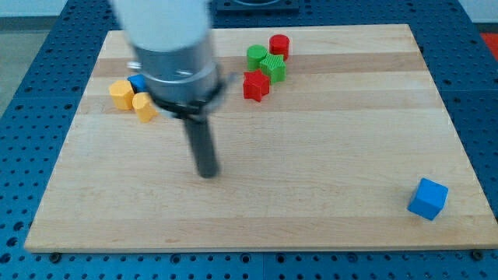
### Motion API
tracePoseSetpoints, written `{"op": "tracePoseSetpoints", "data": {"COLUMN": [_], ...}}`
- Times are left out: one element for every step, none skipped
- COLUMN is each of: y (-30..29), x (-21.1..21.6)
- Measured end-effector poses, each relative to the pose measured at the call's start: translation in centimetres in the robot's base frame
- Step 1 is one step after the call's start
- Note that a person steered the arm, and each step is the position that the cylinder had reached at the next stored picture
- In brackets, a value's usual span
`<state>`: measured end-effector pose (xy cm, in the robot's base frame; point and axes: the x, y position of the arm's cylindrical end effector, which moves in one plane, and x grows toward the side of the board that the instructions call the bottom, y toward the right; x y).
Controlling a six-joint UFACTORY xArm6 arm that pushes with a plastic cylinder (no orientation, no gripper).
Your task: Push the blue cube towards the yellow heart
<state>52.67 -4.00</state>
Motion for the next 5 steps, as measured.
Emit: {"op": "tracePoseSetpoints", "data": {"y": [9.1, 17.2, 23.3, 23.6, 28.0], "x": [2.4, 5.6, 9.0, 9.2, 8.3]}}
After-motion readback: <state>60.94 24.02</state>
